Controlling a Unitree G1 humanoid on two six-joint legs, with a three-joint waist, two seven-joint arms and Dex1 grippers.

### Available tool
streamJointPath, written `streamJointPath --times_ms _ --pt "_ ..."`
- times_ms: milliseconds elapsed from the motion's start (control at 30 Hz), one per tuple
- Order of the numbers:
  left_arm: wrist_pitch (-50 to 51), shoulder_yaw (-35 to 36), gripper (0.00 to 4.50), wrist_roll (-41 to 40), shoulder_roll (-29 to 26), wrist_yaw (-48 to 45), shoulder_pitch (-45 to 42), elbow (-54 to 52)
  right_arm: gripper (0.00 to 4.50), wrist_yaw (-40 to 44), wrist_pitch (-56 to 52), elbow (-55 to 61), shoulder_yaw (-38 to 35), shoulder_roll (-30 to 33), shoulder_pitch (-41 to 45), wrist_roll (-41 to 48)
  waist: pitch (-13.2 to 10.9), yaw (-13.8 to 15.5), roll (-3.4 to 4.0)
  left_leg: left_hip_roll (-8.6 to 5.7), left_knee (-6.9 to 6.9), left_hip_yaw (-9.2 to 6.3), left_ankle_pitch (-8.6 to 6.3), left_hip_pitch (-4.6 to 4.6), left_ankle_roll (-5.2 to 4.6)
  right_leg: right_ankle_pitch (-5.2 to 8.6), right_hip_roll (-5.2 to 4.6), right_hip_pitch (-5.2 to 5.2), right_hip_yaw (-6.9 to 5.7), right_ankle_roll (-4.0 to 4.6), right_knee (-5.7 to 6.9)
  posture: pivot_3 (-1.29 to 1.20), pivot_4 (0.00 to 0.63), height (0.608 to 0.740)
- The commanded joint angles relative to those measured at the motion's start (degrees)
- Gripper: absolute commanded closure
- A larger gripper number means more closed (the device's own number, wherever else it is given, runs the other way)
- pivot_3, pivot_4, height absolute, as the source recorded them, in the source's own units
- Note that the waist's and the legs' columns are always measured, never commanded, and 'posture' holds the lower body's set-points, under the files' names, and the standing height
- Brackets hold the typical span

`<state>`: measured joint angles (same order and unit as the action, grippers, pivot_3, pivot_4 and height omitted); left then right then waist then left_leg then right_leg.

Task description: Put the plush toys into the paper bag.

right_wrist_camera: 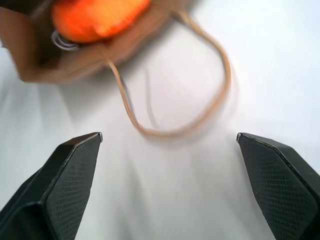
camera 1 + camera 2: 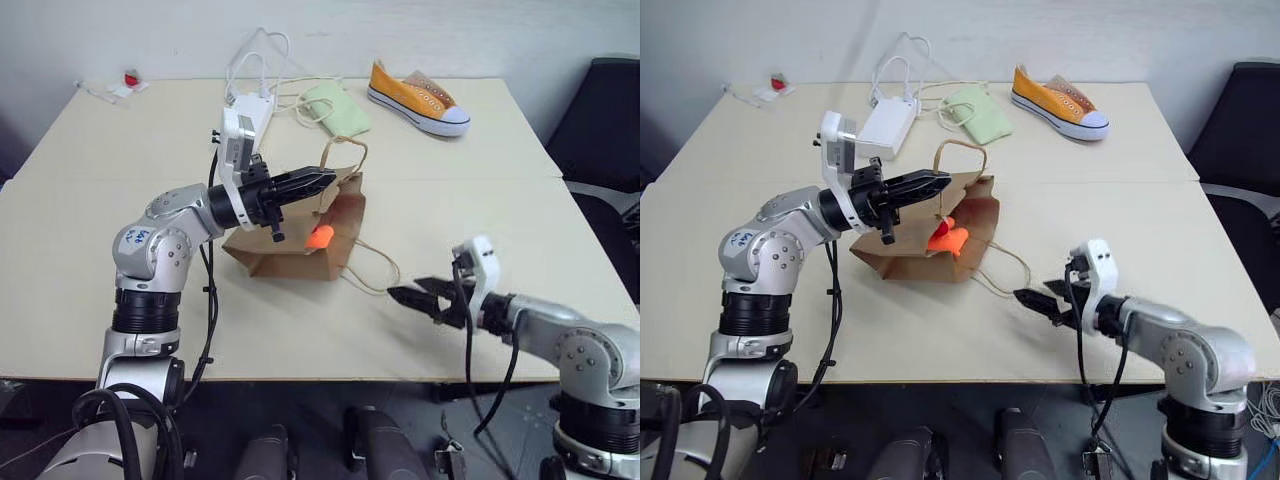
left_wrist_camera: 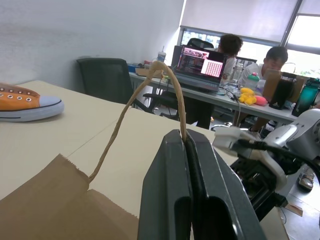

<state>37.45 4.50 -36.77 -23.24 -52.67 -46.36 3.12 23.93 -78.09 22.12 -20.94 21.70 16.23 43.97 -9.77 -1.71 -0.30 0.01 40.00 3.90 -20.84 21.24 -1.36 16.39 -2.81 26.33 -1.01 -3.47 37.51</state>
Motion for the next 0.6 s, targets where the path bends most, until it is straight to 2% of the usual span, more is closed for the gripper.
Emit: streamJointPath --times_ms 33,200,300,400,467,600 --pt "-1.02 0.50 4.50 -0.26 -0.18 -0.32 -0.30 -0.52 0.09 -3.96 -3.10 -3.55 -3.57 -4.65 1.42 2.05 0.01 0.02 -0.02 0.01 0.00 0.00 0.01 -0.02 0.02 0.00 0.02 0.00 0.01 0.00 0.01 0.00 0.150 0.740" --pt "-0.96 0.58 4.50 -0.19 -0.37 -0.30 -0.62 -0.33 0.09 -7.00 -4.17 -6.86 -5.44 -14.13 4.19 5.29 0.05 -0.10 -0.09 0.02 0.00 0.00 0.02 -0.07 0.03 0.00 0.04 -0.03 0.02 0.00 0.02 0.00 0.150 0.740" --pt "-0.27 0.77 4.50 -0.72 -0.47 0.06 -0.02 -1.57 0.68 -10.12 0.37 -10.48 -6.26 -17.33 6.03 2.99 0.05 -0.23 -0.09 0.05 -0.02 0.00 0.03 -0.07 0.05 0.00 0.07 -0.01 0.02 0.00 0.03 0.00 0.150 0.740" --pt "0.04 0.67 4.50 -0.77 -0.84 -0.03 1.14 -2.71 1.71 -9.69 7.69 -10.84 -3.86 -16.69 5.77 0.11 0.05 -0.07 -0.08 0.03 -0.02 0.00 0.03 -0.06 0.06 0.00 0.06 0.00 0.02 0.00 0.04 0.00 0.150 0.740" --pt "0.04 0.76 4.50 -0.68 -1.09 0.02 1.54 -2.92 2.55 -8.85 7.87 -9.55 -3.74 -16.24 5.28 2.06 0.05 0.00 -0.08 0.01 -0.02 0.00 0.03 -0.04 0.05 0.00 0.04 0.00 0.03 0.00 0.03 0.00 0.150 0.740" --pt "-0.10 1.04 4.50 -0.66 -1.21 0.18 1.73 -2.75 3.93 -4.56 6.86 -4.34 -3.61 -13.64 3.39 7.91 0.05 0.26 -0.08 0.01 -0.01 -0.03 0.03 0.01 0.04 0.00 0.04 0.02 0.02 0.00 0.02 0.00 0.150 0.740"
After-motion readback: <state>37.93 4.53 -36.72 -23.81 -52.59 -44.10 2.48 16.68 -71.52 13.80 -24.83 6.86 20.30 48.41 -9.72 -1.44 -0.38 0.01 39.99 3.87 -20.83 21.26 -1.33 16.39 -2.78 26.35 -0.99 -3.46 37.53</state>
